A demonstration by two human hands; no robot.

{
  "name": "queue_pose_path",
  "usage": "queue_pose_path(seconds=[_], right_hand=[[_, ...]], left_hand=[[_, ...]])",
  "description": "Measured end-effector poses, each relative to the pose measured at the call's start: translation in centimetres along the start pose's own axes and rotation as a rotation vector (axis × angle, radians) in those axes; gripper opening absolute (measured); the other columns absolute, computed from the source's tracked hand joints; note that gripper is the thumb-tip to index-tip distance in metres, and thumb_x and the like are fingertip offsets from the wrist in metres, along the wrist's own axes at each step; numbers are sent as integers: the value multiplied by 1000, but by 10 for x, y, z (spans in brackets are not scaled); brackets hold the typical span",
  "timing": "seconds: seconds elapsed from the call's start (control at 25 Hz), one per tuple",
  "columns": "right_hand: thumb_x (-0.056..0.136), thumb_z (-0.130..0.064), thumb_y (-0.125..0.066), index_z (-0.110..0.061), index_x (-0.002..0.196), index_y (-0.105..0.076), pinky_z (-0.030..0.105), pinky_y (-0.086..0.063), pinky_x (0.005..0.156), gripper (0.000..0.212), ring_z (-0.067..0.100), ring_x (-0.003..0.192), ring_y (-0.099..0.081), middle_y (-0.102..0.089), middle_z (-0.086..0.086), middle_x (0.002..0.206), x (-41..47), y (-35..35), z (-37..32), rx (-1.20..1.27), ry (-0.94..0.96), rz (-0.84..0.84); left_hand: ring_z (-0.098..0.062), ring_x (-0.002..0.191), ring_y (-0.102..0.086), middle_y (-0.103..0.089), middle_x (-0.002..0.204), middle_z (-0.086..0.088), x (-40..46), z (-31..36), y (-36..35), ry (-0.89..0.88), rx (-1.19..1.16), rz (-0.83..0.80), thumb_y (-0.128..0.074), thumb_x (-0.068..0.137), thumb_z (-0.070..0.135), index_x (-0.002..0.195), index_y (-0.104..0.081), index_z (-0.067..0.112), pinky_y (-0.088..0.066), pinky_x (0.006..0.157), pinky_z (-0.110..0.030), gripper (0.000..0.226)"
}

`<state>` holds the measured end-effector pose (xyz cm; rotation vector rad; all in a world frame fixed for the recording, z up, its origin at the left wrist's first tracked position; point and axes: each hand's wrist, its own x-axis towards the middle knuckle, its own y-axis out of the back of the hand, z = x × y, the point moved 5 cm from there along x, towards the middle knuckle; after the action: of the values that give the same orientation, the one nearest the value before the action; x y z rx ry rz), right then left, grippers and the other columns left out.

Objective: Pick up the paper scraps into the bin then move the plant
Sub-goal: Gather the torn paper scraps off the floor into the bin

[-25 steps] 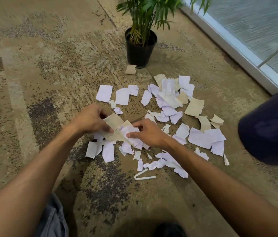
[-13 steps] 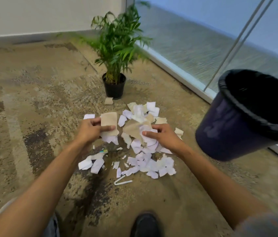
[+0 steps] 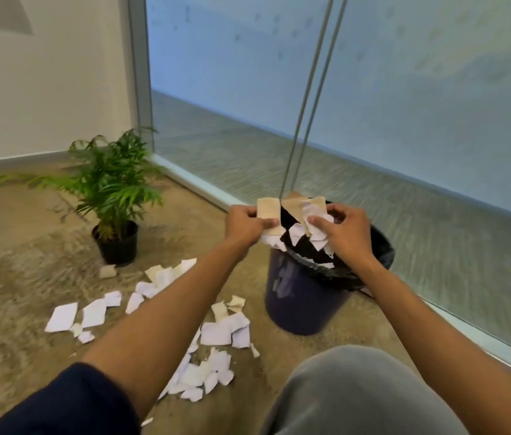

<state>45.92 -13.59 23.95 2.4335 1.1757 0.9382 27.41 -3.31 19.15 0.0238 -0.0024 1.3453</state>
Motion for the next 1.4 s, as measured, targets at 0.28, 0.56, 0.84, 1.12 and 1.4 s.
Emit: queue_pose_path(seconds=[0.28, 0.56, 0.84, 1.12, 1.4], right_hand=[[90, -57, -57, -14, 135, -53, 36, -43, 95, 62, 25, 114, -59, -63, 6, 123, 35, 22, 47, -185, -196, 24], [86, -40, -67, -27, 111, -67, 32, -55, 82, 28, 2, 91, -62, -66, -13, 102, 8, -47, -14, -198, 217, -136], [92, -31, -61, -21, 103, -71, 38, -52, 78, 18, 6, 87, -62, -69, -6, 99, -61, -173, -31, -174, 381, -490], [91, -36, -63, -22, 109, -70, 37, -52, 82, 24, 8, 92, -63, -69, -5, 106, -155, -284, 10, -146, 271, -815], [89, -56, -59, -24, 142, -48, 41, -40, 104, 63, 22, 132, -42, -45, 4, 147, -268, -342, 11, -369, 618, -1221]], left_hand=[[-32, 124, -50, -56, 133, -15, 28, 28, -77, -82, 298, -18, -56, 91, 51, 136, -49, 10, -43, 100, -38, 62], [-17, 103, -58, -61, 117, -2, 6, -19, 32, -242, 426, 126, -66, 87, 36, 130, -54, 18, -52, 88, -39, 48], [-4, 80, -63, -70, 87, 9, -75, -131, 200, -111, 558, 240, -67, 88, 28, 89, -69, 29, -46, 61, -20, 3], [-26, 77, -65, -69, 81, -6, -144, -232, 310, 351, 981, 118, -74, 80, 33, 86, -68, 16, -45, 61, -31, 19], [-32, 103, -61, -64, 115, -11, -146, -264, 304, 639, 1289, -183, -79, 69, 45, 118, -55, 14, -51, 78, -37, 62]])
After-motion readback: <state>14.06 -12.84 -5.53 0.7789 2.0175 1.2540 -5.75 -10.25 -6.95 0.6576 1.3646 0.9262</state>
